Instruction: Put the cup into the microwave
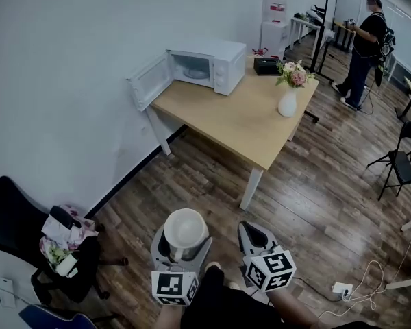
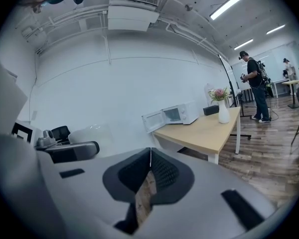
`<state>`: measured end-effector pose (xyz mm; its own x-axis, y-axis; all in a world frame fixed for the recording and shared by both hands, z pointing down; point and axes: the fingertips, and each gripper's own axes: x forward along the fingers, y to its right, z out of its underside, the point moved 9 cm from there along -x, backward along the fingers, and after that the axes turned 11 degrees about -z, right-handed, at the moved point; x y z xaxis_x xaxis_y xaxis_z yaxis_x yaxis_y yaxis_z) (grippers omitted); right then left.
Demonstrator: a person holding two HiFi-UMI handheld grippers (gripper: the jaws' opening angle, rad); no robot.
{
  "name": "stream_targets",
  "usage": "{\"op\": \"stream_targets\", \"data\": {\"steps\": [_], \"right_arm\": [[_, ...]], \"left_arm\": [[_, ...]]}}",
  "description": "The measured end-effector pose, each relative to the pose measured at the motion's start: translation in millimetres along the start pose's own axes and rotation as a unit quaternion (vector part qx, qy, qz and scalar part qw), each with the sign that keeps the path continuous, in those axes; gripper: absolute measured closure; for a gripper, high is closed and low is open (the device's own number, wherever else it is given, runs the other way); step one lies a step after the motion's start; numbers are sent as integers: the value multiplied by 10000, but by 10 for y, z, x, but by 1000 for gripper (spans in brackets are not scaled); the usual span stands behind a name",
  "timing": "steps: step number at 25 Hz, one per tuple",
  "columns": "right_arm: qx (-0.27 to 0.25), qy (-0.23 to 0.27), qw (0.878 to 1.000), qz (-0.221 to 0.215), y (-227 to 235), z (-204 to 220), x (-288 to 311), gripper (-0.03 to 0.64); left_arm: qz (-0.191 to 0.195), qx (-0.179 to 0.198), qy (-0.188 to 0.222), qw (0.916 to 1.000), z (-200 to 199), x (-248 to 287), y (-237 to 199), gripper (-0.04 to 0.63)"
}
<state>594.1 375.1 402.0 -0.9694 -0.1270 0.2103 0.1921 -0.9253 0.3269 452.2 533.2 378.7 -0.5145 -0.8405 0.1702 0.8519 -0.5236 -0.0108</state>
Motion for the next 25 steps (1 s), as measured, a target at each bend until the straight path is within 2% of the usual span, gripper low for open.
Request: {"op": "stream_targets", "data": {"steps": [12,25], "right_arm": [[-50,-10,10000,-58,-13,84,24,623],[-29,57,9999,141,305,-262,724,623]], "left_arm": [[-82,2,32,10000,126,27,-38,117],[151,-38,95,9998,-43,838,-357,117]]}}
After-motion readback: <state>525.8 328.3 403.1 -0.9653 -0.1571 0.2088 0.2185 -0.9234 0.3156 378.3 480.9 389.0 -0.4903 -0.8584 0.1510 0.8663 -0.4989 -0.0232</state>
